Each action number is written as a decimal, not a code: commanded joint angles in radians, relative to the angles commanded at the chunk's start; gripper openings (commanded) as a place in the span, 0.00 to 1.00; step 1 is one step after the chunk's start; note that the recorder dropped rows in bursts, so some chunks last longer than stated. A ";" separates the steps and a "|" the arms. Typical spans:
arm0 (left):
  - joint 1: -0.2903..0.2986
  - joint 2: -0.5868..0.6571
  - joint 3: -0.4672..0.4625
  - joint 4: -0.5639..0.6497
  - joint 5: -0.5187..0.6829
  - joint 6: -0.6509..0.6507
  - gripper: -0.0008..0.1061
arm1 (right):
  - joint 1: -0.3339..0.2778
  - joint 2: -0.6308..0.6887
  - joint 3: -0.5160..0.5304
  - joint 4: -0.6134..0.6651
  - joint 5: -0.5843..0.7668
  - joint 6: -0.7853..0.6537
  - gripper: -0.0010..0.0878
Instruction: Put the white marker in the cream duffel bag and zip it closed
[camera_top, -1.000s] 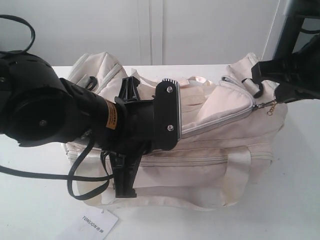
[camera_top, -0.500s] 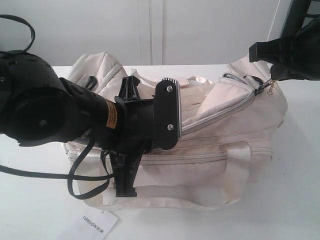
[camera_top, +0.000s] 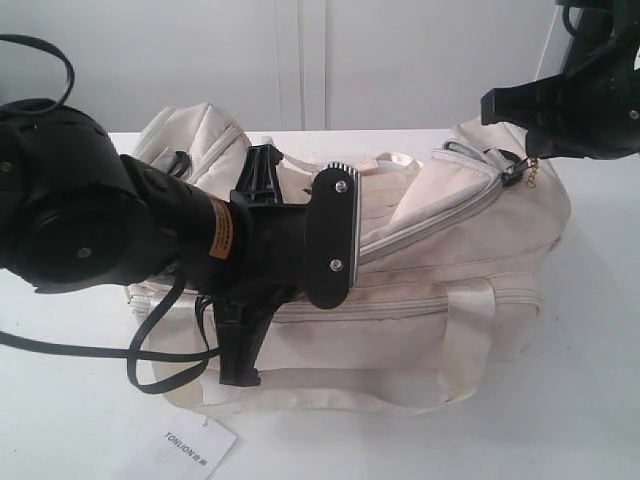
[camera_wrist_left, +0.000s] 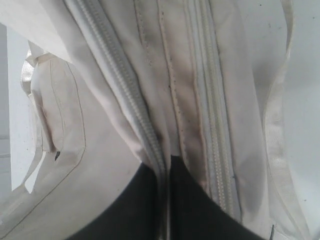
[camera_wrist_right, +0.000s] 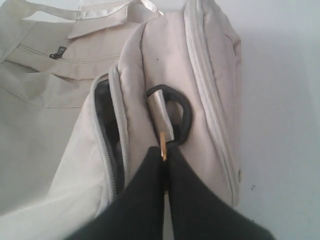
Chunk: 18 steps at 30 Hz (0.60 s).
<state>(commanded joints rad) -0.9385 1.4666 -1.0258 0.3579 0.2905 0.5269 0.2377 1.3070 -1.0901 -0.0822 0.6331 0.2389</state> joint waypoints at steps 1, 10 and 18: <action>0.000 0.000 0.000 0.001 -0.002 0.000 0.01 | 0.000 0.000 0.000 0.000 0.002 0.000 0.01; 0.000 0.000 0.000 0.001 -0.010 0.000 0.28 | 0.000 0.000 0.000 0.074 -0.003 -0.021 0.01; -0.010 -0.008 0.000 -0.021 -0.006 -0.033 0.46 | 0.000 0.000 0.000 0.112 0.018 -0.022 0.01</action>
<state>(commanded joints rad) -0.9484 1.4581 -1.0258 0.3374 0.2841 0.4939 0.2377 1.3070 -1.0901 0.0298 0.6515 0.2167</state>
